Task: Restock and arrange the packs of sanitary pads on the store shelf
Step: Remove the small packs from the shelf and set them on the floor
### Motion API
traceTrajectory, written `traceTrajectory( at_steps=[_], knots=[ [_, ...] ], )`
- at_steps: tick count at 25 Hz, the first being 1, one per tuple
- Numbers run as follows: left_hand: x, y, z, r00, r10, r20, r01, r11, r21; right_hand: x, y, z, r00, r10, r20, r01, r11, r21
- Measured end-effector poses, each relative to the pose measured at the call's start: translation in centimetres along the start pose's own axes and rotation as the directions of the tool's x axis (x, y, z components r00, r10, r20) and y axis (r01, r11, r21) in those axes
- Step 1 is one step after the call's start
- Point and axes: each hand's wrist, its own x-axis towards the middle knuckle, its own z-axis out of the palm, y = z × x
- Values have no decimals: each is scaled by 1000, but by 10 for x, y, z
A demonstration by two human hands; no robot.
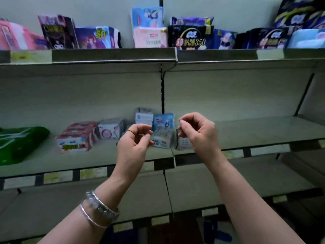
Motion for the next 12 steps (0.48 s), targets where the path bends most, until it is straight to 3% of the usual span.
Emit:
traceTrajectory(
  at_steps=[4,9,12],
  knots=[
    [34,-16,16,1000,15,-11,-14,996,84,51,40,-6,996,56,63,-50,995,-84],
    [85,-44,16,995,-67,-68,76,988,133,103,77,17,963,175,204,-136,972,-193],
    [116,-70,16,995,-71,-71,81,987,142,129,98,38,942,166,292,-86,960,-265]
  ],
)
